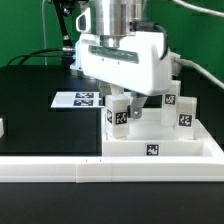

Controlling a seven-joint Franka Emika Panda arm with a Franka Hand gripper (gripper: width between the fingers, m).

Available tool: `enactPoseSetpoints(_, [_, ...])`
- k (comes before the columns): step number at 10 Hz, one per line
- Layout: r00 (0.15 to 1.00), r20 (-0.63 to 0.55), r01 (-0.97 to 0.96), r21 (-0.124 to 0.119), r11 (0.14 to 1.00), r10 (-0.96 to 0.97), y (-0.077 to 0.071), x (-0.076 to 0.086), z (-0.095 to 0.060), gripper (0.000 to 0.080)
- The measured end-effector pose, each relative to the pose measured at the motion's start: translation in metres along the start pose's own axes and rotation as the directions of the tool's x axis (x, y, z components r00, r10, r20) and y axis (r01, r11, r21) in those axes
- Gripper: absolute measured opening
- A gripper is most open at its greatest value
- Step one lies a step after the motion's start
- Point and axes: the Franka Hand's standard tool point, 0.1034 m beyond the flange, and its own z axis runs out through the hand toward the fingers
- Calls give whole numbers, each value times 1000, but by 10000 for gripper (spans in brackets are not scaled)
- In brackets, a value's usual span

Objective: Assemble square table

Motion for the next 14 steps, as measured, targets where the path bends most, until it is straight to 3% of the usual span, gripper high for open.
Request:
enactPoseSetpoints(5, [902, -24, 432, 2, 902, -431, 1, 6, -1, 649])
enactPoseSetpoints(10, [613, -7, 790, -22, 613, -790, 3, 9, -2, 649])
enactPoseSetpoints(14, [387, 6, 922, -39, 386, -922, 4, 7, 0, 649])
